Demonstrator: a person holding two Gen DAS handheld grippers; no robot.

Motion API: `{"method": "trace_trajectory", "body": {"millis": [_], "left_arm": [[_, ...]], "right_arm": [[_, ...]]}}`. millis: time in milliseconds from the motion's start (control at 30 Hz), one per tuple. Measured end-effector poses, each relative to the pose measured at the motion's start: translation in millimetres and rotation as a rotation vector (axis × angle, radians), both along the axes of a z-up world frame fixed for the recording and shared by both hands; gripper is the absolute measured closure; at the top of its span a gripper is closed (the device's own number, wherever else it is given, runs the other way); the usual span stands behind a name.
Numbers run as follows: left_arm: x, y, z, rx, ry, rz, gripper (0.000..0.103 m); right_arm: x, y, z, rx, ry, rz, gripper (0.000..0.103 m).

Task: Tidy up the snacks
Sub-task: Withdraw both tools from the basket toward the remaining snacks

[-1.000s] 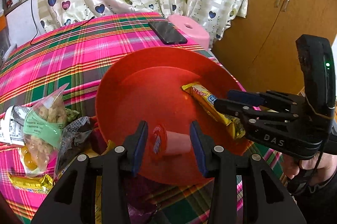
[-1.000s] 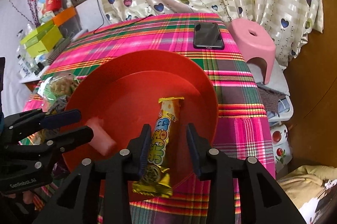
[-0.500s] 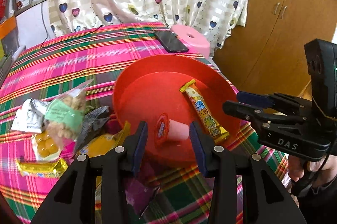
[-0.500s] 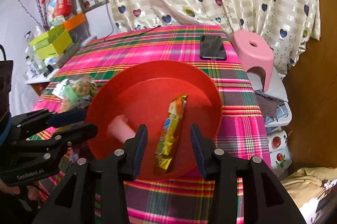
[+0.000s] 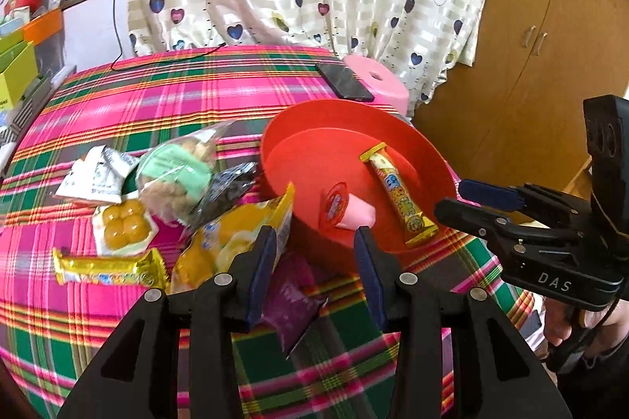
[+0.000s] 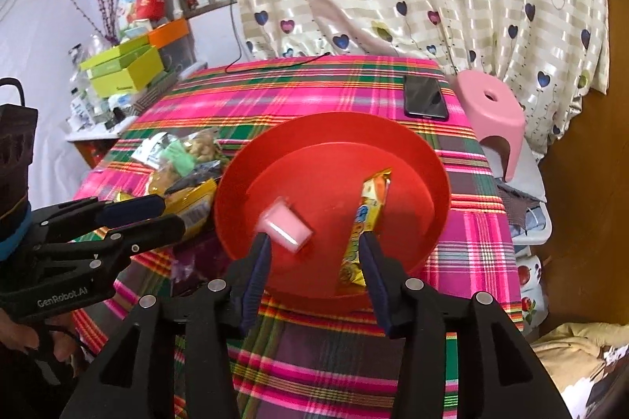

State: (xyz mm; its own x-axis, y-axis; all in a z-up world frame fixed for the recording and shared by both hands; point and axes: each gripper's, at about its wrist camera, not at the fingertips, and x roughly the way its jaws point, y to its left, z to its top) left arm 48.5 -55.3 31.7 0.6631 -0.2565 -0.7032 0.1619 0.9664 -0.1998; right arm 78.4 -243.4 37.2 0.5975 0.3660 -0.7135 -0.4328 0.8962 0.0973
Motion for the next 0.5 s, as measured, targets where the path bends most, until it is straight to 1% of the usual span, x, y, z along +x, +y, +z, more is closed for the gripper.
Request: {"method": "trace_trajectory", "body": {"millis": [500], "left_arm": [[-19, 31, -5, -0.018, 0.006, 0.071, 0.06]], "right_arm": [[-14, 22, 3, -0.01, -0.002, 0.056, 0.055]]}}
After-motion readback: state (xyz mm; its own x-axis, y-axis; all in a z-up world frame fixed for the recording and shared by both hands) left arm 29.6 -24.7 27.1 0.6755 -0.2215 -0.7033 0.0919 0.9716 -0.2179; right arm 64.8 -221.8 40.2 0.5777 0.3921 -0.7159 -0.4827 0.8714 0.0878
